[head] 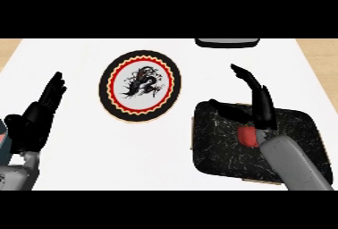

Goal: Pick the bell pepper from the tray and place it in the plate

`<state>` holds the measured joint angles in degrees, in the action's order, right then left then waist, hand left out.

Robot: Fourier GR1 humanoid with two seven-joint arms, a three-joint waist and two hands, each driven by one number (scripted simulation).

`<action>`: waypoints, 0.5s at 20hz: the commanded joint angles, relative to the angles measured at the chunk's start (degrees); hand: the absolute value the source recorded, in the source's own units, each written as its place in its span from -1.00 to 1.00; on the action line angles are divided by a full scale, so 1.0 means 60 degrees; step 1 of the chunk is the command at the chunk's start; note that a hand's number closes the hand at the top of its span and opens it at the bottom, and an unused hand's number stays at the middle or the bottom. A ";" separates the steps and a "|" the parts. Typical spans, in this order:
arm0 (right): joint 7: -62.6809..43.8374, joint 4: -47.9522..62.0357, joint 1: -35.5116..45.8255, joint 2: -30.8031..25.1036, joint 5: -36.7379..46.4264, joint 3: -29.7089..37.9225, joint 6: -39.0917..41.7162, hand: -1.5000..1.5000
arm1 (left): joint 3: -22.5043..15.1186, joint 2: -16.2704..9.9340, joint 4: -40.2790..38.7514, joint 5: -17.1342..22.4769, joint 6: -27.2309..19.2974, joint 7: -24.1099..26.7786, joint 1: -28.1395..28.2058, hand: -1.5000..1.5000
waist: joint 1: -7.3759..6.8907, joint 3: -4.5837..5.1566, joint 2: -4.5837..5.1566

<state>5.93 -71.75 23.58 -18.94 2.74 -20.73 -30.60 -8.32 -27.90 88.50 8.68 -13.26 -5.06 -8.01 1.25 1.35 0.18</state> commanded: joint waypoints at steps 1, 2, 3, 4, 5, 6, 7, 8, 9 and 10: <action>-0.1458 0.1032 -0.0226 0.0330 0.2156 -0.0732 -0.2358 -1.00 | -0.0351 0.0476 -0.0144 0.0073 0.0055 -0.0178 -0.0289 0.00 | 0.0036 -0.0154 -0.0028; -0.1524 0.1015 -0.0498 0.1272 0.2263 -0.0923 -0.3058 -1.00 | -0.0464 0.0689 -0.0484 -0.0086 -0.0046 -0.0119 -0.0468 0.00 | 0.0017 -0.0191 -0.0006; -0.1753 0.1108 -0.0716 0.1557 0.2644 -0.1302 -0.3242 -1.00 | -0.0486 0.0811 -0.0335 -0.0025 -0.0055 -0.0330 -0.0609 0.00 | -0.0071 -0.0205 -0.0033; -0.2332 0.1001 -0.0602 0.1552 0.3313 -0.1645 -0.3463 -1.00 | -0.0569 0.0885 -0.0759 -0.0270 0.0000 0.0129 -0.0597 0.00 | -0.0054 -0.0198 -0.0042; -0.2608 0.1576 -0.0280 0.1622 0.3862 -0.1697 -0.3654 -1.00 | -0.0260 0.0642 -0.0758 -0.0015 0.0301 0.0153 -0.0577 0.00 | -0.0168 -0.0203 -0.0033; -0.2881 0.1247 -0.0634 0.1319 0.4342 -0.2030 -0.3538 -1.00 | -0.0399 0.0839 -0.1197 -0.0154 0.0317 0.0235 -0.0871 0.00 | -0.0030 -0.0198 -0.0045; -0.2884 0.1289 -0.1052 0.1287 0.4798 -0.2148 -0.3905 -1.00 | -0.0213 0.0729 -0.0494 -0.0023 0.0124 -0.0366 -0.0850 0.00 | -0.0090 -0.0208 -0.0077; -0.3100 0.1739 -0.0885 0.1204 0.5344 -0.2152 -0.4090 -1.00 | -0.0428 0.0890 -0.0725 -0.0214 0.0053 -0.0445 -0.1064 0.00 | -0.0058 -0.0205 -0.0063; -0.4154 0.0761 -0.0905 0.0431 0.5782 -0.2103 -0.3623 -1.00 | -0.0350 0.0917 -0.1041 -0.0247 0.0053 0.0064 -0.0731 0.00 | 0.0142 -0.0175 -0.0136; -0.4332 0.0763 -0.0948 0.0403 0.6404 -0.2106 -0.3879 -1.00 | -0.0332 0.0784 -0.0509 -0.0169 0.0127 -0.0197 -0.0575 0.00 | 0.0007 -0.0190 -0.0142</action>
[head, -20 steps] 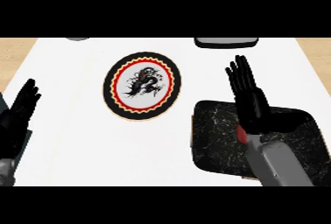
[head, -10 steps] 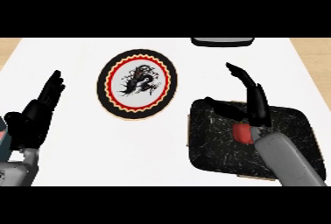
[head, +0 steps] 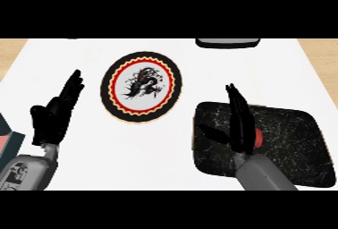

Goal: Pick the bell pepper from the tray and place it in the plate

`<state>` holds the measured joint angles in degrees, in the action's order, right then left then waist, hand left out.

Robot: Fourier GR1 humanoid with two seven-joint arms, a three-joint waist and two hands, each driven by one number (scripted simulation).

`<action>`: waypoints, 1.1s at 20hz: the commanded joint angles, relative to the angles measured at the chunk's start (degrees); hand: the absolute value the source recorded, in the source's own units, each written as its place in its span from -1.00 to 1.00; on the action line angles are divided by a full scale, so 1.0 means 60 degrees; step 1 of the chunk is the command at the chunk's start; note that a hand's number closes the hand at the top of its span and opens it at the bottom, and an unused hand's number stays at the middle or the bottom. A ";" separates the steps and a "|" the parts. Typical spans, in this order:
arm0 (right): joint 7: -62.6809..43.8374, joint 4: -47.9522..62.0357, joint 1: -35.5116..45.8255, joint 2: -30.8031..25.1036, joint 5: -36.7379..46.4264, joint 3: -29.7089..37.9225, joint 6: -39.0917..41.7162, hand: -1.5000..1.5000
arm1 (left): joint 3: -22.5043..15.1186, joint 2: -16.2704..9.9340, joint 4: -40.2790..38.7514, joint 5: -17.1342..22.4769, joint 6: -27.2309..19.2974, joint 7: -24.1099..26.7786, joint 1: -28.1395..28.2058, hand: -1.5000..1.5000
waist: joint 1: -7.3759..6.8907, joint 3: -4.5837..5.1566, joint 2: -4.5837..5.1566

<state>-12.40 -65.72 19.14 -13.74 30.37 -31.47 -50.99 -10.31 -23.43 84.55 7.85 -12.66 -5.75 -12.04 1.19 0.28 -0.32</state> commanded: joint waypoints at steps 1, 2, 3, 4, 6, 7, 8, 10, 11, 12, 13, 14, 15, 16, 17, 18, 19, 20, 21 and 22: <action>-0.1738 -0.0862 -0.0433 -0.0578 0.2371 -0.0464 -0.0397 -1.00 | 0.0052 0.0148 -0.0012 0.0027 0.0004 -0.0069 0.0091 0.00 | 0.0107 -0.0004 -0.0076; -0.2220 -0.0870 -0.0359 -0.0290 0.3151 -0.0549 -0.0498 -1.00 | 0.0355 -0.0016 -0.0400 0.0196 0.0213 -0.0164 -0.0414 0.00 | 0.0160 -0.0001 -0.0057; -0.2580 -0.1807 -0.0601 -0.0651 0.3379 -0.0486 -0.0081 -1.00 | -0.0051 0.0251 -0.0503 -0.0306 -0.0113 0.0382 0.0155 0.00 | 0.0298 0.0013 -0.0113; -0.3106 -0.2238 -0.0586 -0.0707 0.3922 -0.0478 0.0423 -1.00 | -0.0045 0.0448 -0.0354 -0.0230 -0.0287 -0.0164 -0.0287 0.00 | 0.0298 0.0005 -0.0111; -0.4375 -0.2706 -0.0150 -0.0672 0.4723 -0.0230 0.1848 -1.00 | 0.0109 0.0394 -0.0743 -0.0170 -0.0100 0.0142 -0.0347 0.00 | 0.0310 0.0016 -0.0097; -0.4822 -0.2711 -0.0255 -0.1001 0.4523 -0.0020 0.2655 -1.00 | 0.0205 0.0252 -0.0480 -0.0146 -0.0162 0.0012 -0.0218 0.00 | 0.0324 0.0022 -0.0141; -0.5332 -0.2984 -0.0429 -0.0957 0.4711 -0.0097 0.3163 -1.00 | 0.0185 0.0213 -0.0634 0.0006 0.0187 0.0385 0.0151 0.00 | 0.0260 0.0021 -0.0113; -0.6221 -0.3205 -0.0600 -0.0897 0.4795 -0.0393 0.4496 -1.00 | 0.0203 0.0156 -0.0284 -0.0024 0.0057 0.0125 0.0145 0.00 | 0.0214 0.0026 -0.0169; -0.6601 -0.3604 -0.0485 -0.1127 0.4656 -0.0285 0.5232 -1.00 | 0.0215 0.0223 -0.0586 -0.0108 -0.0011 0.0125 -0.0091 0.00 | 0.0353 0.0031 -0.0140; -0.7120 -0.4044 -0.0440 -0.0950 0.4583 -0.0417 0.5913 -1.00 | 0.0187 0.0131 -0.0380 -0.0082 0.0123 0.0211 0.0041 0.00 | 0.0268 0.0032 -0.0172; -0.7566 -0.4549 -0.0515 -0.0902 0.4608 -0.0557 0.6483 -1.00 | 0.0085 0.0408 -0.0598 -0.0182 -0.0096 0.0061 -0.0145 0.00 | 0.0326 0.0018 -0.0126; -0.8044 -0.4954 -0.0370 -0.0931 0.4438 -0.0388 0.7140 -1.00 | 0.0083 0.0361 -0.0591 -0.0367 -0.0183 0.0239 -0.0166 0.00 | 0.0238 0.0007 -0.0099; -0.8447 -0.5458 -0.0213 -0.1027 0.4331 -0.0270 0.7810 -1.00 | 0.0189 0.0320 -0.0548 -0.0117 0.0097 0.0554 0.0207 0.00 | 0.0112 0.0006 -0.0089; -0.8923 -0.5307 -0.0008 -0.0751 0.4709 -0.0410 0.8187 -1.00 | 0.0083 0.0558 -0.0909 -0.0322 -0.0098 0.0097 -0.0666 0.00 | 0.0119 -0.0013 -0.0013; -0.9197 -0.6126 -0.0530 -0.1128 0.4482 -0.0447 0.8786 -1.00 | 0.0121 0.0437 -0.0591 -0.0252 -0.0047 0.0210 -0.0160 0.00 | 0.0151 -0.0010 -0.0079; -0.9310 -0.6297 -0.0677 -0.1240 0.4142 -0.0162 0.9109 -1.00 | 0.0111 0.0248 -0.0065 -0.0099 0.0234 0.0101 0.0114 0.00 | -0.0015 -0.0025 -0.0062; -0.9541 -0.6830 -0.0492 -0.1204 0.3887 -0.0006 0.9702 -1.00 | 0.0345 0.0185 -0.0329 0.0021 0.0300 -0.0159 -0.0366 0.00 | 0.0021 -0.0025 -0.0034; -0.9997 -0.6572 -0.0307 -0.0680 0.4107 -0.0084 0.9809 -1.00 | 0.0130 0.0452 -0.0978 -0.0238 0.0379 0.1023 0.0215 0.00 | -0.0044 -0.0017 0.0016; -0.9941 -0.6764 -0.0200 -0.0855 0.3795 0.0396 1.0192 -1.00 | 0.0093 0.0513 -0.0419 -0.0242 0.0214 0.0198 -0.0306 0.00 | -0.0081 -0.0033 0.0010; -0.9794 -0.6846 -0.0451 -0.0883 0.3813 0.0419 1.0178 -1.00 | 0.0168 0.0518 -0.0477 -0.0303 0.0128 -0.0283 -0.0745 0.00 | -0.0075 -0.0039 0.0022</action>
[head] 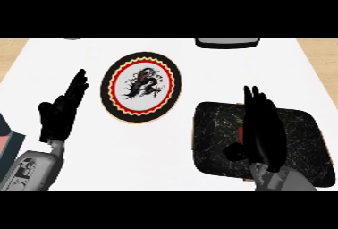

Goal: Pick the bell pepper from the tray and place it in the plate

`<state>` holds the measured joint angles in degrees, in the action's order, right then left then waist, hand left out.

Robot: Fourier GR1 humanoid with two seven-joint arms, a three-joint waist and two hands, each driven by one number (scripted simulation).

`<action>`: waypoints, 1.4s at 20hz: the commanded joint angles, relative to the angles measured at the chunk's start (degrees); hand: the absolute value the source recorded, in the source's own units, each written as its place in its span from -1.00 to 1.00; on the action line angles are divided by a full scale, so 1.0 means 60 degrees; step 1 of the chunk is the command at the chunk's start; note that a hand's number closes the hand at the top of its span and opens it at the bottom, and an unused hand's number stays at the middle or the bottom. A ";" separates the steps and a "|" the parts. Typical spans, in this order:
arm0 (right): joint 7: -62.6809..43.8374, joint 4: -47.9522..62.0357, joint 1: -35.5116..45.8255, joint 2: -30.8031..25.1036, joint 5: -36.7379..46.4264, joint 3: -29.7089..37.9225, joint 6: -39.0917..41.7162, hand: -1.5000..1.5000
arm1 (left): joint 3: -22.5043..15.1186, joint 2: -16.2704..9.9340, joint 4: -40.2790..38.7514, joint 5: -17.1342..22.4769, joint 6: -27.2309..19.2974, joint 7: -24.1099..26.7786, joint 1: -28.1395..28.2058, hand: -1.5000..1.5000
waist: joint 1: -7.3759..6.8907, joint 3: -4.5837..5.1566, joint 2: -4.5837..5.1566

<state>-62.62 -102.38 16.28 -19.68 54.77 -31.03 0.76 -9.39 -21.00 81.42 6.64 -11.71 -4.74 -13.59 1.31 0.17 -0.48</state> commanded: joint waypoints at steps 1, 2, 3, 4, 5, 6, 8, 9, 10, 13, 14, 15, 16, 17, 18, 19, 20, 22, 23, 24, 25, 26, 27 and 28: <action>-0.1357 -0.0741 -0.0268 0.0239 -0.0101 0.0259 0.1381 -1.00 | 0.0367 -0.0373 0.0231 0.0182 0.0482 -0.0465 -0.0366 0.00 | -0.0151 -0.0023 0.0051; -0.1305 -0.1054 0.0097 -0.0004 -0.0620 0.0797 0.2130 -1.00 | -0.0054 0.0261 -0.0171 -0.0288 0.0016 0.0154 -0.0125 0.00 | -0.0128 -0.0018 0.0061; -0.1294 -0.0846 -0.0091 0.0226 -0.0332 0.0670 0.1897 -1.00 | 0.0113 0.0139 -0.0053 -0.0198 0.0152 0.0182 0.0141 0.00 | -0.0183 -0.0021 0.0064; -0.1727 -0.0408 0.0563 0.0862 -0.0054 0.0526 0.2054 -1.00 | 0.0010 0.0310 -0.0182 -0.0331 0.0035 -0.0167 -0.0426 0.00 | -0.0201 -0.0020 0.0075; -0.1214 -0.0505 -0.0066 0.0595 -0.0213 0.0668 0.1879 -1.00 | -0.0049 0.0419 -0.0059 -0.0415 0.0021 0.0098 -0.0096 0.00 | -0.0191 -0.0023 0.0071; -0.0898 0.0092 0.0019 0.0559 -0.0399 0.0983 0.1792 -1.00 | -0.0023 0.0460 -0.0260 -0.0370 0.0040 -0.0032 -0.0188 0.00 | -0.0202 -0.0024 0.0086; -0.0995 -0.0410 -0.0333 0.0410 -0.0421 0.0979 0.2284 -1.00 | 0.0199 0.0243 -0.0265 -0.0328 0.0301 0.0455 0.0060 0.00 | -0.0182 -0.0021 0.0070; -0.1139 -0.0200 -0.0293 0.0531 -0.0440 0.1025 0.2421 -1.00 | -0.0066 0.0367 0.0499 -0.0370 0.0094 -0.0554 -0.0115 0.00 | -0.0222 -0.0026 0.0053; -0.0702 0.0664 -0.0023 0.0510 -0.0426 0.1409 0.2090 -1.00 | 0.0276 0.0280 -0.0309 -0.0253 0.0308 -0.0090 -0.0367 0.00 | -0.0218 -0.0024 0.0098; -0.0709 0.0193 -0.0334 0.0471 -0.0526 0.1577 0.2696 -1.00 | 0.0428 0.0149 0.0087 -0.0241 0.0534 0.0007 -0.0025 0.00 | -0.0221 -0.0024 0.0069; -0.0903 0.0419 -0.0479 0.0900 -0.0145 0.1112 0.2465 -1.00 | 0.0291 0.0470 -0.0498 -0.0387 0.0512 0.0583 0.0005 0.00 | -0.0199 -0.0021 0.0083; -0.0139 0.0811 -0.1118 0.0703 -0.0034 0.1122 0.1797 -1.00 | 0.0202 0.0508 -0.0092 -0.0490 0.0339 -0.0159 -0.0251 0.00 | -0.0196 -0.0029 0.0079; -0.0098 0.0983 -0.0841 0.0774 -0.0004 0.1418 0.1929 -1.00 | 0.0403 0.0339 0.0345 -0.0398 0.0447 -0.0363 -0.0073 0.00 | -0.0238 -0.0029 0.0073; 0.0079 0.0912 -0.0889 0.0658 -0.0110 0.1659 0.2071 -1.00 | 0.0318 0.0638 -0.0379 -0.0729 0.0266 -0.0078 -0.0512 0.00 | -0.0184 -0.0027 0.0084; -0.0291 0.1079 -0.0593 0.1270 0.0161 0.1344 0.2216 -1.00 | 0.0372 0.0570 -0.0033 -0.0615 0.0486 -0.0236 -0.0137 0.00 | -0.0232 -0.0027 0.0078; 0.0583 0.1740 -0.0968 0.0772 0.0009 0.1705 0.1752 -1.00 | 0.0204 0.0684 0.0132 -0.0729 0.0353 -0.0085 0.0084 0.00 | -0.0241 -0.0029 0.0083; 0.0464 0.2040 -0.0399 0.1007 -0.0092 0.2063 0.1994 -1.00 | 0.0161 0.0715 0.0699 -0.0740 0.0343 -0.0521 0.0096 0.00 | -0.0271 -0.0030 0.0078; 0.0900 0.1857 -0.0911 0.0820 -0.0018 0.2195 0.1811 -1.00 | 0.0813 0.0245 0.0399 -0.0518 0.0818 -0.0877 -0.0518 0.00 | -0.0223 -0.0030 0.0078; 0.0790 0.1228 -0.1711 0.0915 0.0159 0.1800 0.1744 -1.00 | 0.0358 0.1013 -0.0352 -0.1096 0.0312 0.0091 -0.0242 0.00 | -0.0171 -0.0027 0.0079; 0.0429 0.1066 -0.1018 0.1009 0.0042 0.2180 0.2590 -1.00 | 0.0860 0.0477 0.0303 -0.0717 0.0889 -0.0400 -0.0203 0.00 | -0.0215 -0.0027 0.0073; 0.0936 0.1991 -0.1010 0.1038 0.0211 0.2233 0.1895 -1.00 | 0.0625 0.1106 -0.0981 -0.0987 0.0585 0.0242 -0.0682 0.00 | -0.0184 -0.0026 0.0093; 0.0746 0.1311 -0.1103 0.1058 0.0145 0.2487 0.2232 -1.00 | 0.0912 0.0642 0.0119 -0.0734 0.1076 0.0057 0.0123 0.00 | -0.0221 -0.0027 0.0074; 0.1468 0.2827 -0.0964 0.1002 0.0231 0.2674 0.1381 -1.00 | 0.0849 0.0589 0.0113 -0.0849 0.0939 -0.0243 -0.0250 0.00 | -0.0245 -0.0030 0.0087; 0.0824 0.1583 -0.1626 0.1370 0.0503 0.2081 0.1748 -1.00 | 0.0997 0.0729 -0.0025 -0.0886 0.0977 0.0544 0.0376 0.00 | -0.0216 -0.0027 0.0074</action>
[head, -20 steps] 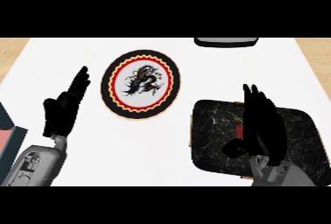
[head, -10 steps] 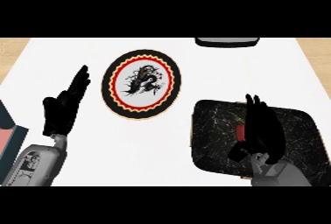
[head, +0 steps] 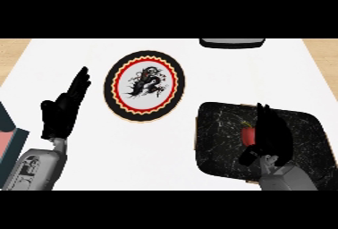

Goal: Pick the bell pepper from the tray and place it in the plate

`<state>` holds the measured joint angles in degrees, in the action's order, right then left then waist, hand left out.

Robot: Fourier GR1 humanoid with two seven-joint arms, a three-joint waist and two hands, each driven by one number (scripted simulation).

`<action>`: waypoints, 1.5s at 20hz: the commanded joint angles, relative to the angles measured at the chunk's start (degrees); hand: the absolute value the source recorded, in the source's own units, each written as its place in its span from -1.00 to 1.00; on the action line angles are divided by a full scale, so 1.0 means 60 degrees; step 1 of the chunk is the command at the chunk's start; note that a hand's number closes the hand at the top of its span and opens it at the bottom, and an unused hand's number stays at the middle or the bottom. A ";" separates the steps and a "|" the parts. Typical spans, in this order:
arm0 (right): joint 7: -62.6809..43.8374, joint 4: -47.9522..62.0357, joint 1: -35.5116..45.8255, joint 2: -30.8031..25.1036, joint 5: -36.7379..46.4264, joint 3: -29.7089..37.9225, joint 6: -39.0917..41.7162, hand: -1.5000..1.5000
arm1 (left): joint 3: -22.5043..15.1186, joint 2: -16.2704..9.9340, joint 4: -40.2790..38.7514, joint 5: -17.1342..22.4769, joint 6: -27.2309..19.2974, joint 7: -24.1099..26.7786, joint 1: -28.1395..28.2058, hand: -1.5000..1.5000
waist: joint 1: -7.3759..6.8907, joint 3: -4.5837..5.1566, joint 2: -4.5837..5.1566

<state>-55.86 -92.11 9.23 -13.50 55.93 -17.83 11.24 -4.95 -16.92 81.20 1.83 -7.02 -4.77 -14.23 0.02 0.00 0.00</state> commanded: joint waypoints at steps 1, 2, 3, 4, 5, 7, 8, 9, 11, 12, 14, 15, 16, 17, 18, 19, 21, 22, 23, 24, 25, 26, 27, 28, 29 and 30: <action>0.0527 0.0884 0.0186 -0.0043 -0.0043 0.0753 -0.0061 -1.00 | 0.0002 0.0188 0.0561 -0.0229 0.0103 -0.0332 0.0416 0.00 | -0.0027 -0.0001 -0.0002; -0.0043 0.0128 -0.0010 0.0087 0.0224 0.0414 0.0571 -1.00 | 0.0021 0.0437 0.0063 -0.0543 -0.0096 -0.0304 -0.0071 0.00 | 0.0011 0.0001 -0.0003; 0.0311 0.0442 0.0148 0.0053 0.0122 0.0700 0.0501 -1.00 | 0.0013 0.0643 0.0092 -0.0500 -0.0040 0.0001 0.0262 0.00 | -0.0001 0.0001 -0.0001; 0.1022 0.1867 0.0614 0.0177 0.0488 0.0668 -0.0541 1.00 | 0.0040 0.0443 0.0277 -0.0508 0.0082 -0.0463 -0.0068 0.00 | -0.0032 -0.0002 0.0007; 0.0949 0.1111 0.0391 0.0131 0.0730 0.0514 -0.0547 1.00 | 0.0302 0.0373 -0.0343 -0.0495 0.0278 0.0158 -0.0043 0.00 | -0.0003 0.0000 0.0005; 0.0682 0.0807 -0.0302 0.0342 0.1493 -0.0152 -0.1120 1.00 | 0.0451 0.0273 -0.0190 -0.0336 0.0417 -0.0122 -0.0095 0.00 | 0.0010 0.0001 -0.0002; 0.0679 0.0711 0.0343 0.0244 0.1126 0.0464 -0.0180 1.00 | 0.0593 0.0329 -0.0260 -0.0514 0.0454 -0.0199 -0.0322 0.00 | 0.0005 0.0001 -0.0001; 0.1418 0.1037 0.0022 -0.0214 0.0968 0.0800 -0.0737 1.00 | 0.0618 0.0543 -0.1008 -0.0618 0.0275 0.0456 -0.0602 0.00 | 0.0032 0.0001 0.0008; 0.1105 0.0523 -0.0230 0.0008 0.1376 0.0617 -0.0497 1.00 | 0.0650 0.0537 0.0000 -0.0543 0.0471 -0.0174 -0.0045 0.00 | 0.0004 0.0000 -0.0007; 0.1976 0.1702 -0.0077 -0.0145 0.1210 0.0959 -0.1347 1.00 | 0.0542 0.0491 -0.0110 -0.0690 0.0488 0.0086 0.0145 0.00 | -0.0017 -0.0002 0.0002; 0.1783 0.1323 0.0031 -0.0115 0.1541 0.0941 -0.1187 1.00 | 0.0633 0.0629 -0.0077 -0.0693 0.0466 -0.0430 -0.0436 0.00 | 0.0000 -0.0001 -0.0001; 0.1577 0.0685 0.0164 -0.0011 0.1497 0.0956 -0.0600 1.00 | 0.0562 0.0829 -0.0105 -0.0890 0.0340 -0.0292 -0.0208 0.00 | 0.0004 0.0000 -0.0004; 0.1786 0.1757 0.0689 0.0137 0.1654 0.0978 -0.1293 1.00 | 0.0999 0.0232 0.0419 -0.0246 0.0908 -0.1106 -0.0464 0.00 | -0.0049 -0.0003 -0.0001; 0.1819 0.0661 0.0069 -0.0026 0.1774 0.0800 -0.1419 1.00 | 0.0741 0.0737 -0.0830 -0.0736 0.0596 0.0572 -0.0171 0.00 | 0.0031 0.0002 0.0003; 0.2464 0.0758 0.0461 -0.0317 0.1004 0.1383 -0.0905 1.00 | 0.0753 0.0578 0.0092 -0.0676 0.0639 -0.0066 0.0261 0.00 | -0.0018 0.0000 -0.0006; 0.2530 0.0778 0.0452 -0.0101 0.1051 0.1122 -0.0697 1.00 | 0.0754 0.0681 -0.0649 -0.0946 0.0539 0.0120 -0.0394 0.00 | 0.0015 0.0001 0.0003; 0.3272 0.0932 -0.0085 0.0050 0.0704 0.0789 -0.1039 1.00 | 0.0668 0.0711 -0.0316 -0.0899 0.0550 0.0266 0.0038 0.00 | 0.0005 -0.0001 0.0001; 0.3693 0.1793 0.0669 0.0101 0.0385 0.0898 -0.0775 1.00 | 0.0500 0.0901 -0.0067 -0.0994 0.0341 -0.0146 -0.0228 0.00 | -0.0065 -0.0006 0.0016; 0.3512 0.1770 0.0998 0.0445 0.0233 0.0731 -0.0315 1.00 | 0.0490 0.0954 -0.0331 -0.1036 0.0340 -0.0003 -0.0273 0.00 | -0.0064 -0.0002 0.0021; 0.4154 0.1570 0.0594 0.0181 0.0169 0.0926 -0.0893 1.00 | 0.0671 0.0797 -0.0174 -0.0759 0.0643 -0.0295 -0.0108 0.00 | -0.0031 -0.0003 0.0005; 0.3916 0.1253 0.0977 0.0299 0.0511 0.0792 -0.0984 1.00 | 0.0867 0.0498 -0.0097 -0.0634 0.0930 -0.0015 0.0004 0.00 | -0.0044 -0.0001 -0.0001; 0.4129 0.0633 0.1034 0.0051 0.0433 0.0898 -0.1065 1.00 | 0.0854 0.0631 -0.0384 -0.0690 0.0799 0.0099 -0.0277 0.00 | 0.0014 0.0001 -0.0004; 0.4483 0.1053 0.1161 0.0202 0.0604 0.1020 -0.2089 1.00 | 0.0784 0.0735 -0.0480 -0.0745 0.0740 0.0358 0.0049 0.00 | -0.0036 -0.0003 0.0013; 0.4805 0.0483 0.0894 -0.0018 0.0628 0.0968 -0.2318 1.00 | 0.0914 0.0523 -0.0170 -0.0530 0.0967 0.0012 -0.0020 0.00 | -0.0007 -0.0005 -0.0016; 0.4770 0.0315 0.1296 0.0108 0.0771 0.0986 -0.2636 1.00 | 0.0853 0.0584 -0.0082 -0.0651 0.0792 -0.0142 0.0086 0.00 | -0.0054 -0.0007 -0.0025; 0.4952 0.0115 0.1652 0.0012 0.0609 0.1079 -0.2461 1.00 | 0.0811 0.0687 -0.0068 -0.0685 0.0731 -0.0061 -0.0034 0.00 | -0.0040 -0.0004 -0.0021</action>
<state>-30.00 -88.00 15.79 -12.91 59.71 -12.06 0.13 -0.22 -12.97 80.04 -2.38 -2.60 -4.82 -14.51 -0.17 -0.03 -0.05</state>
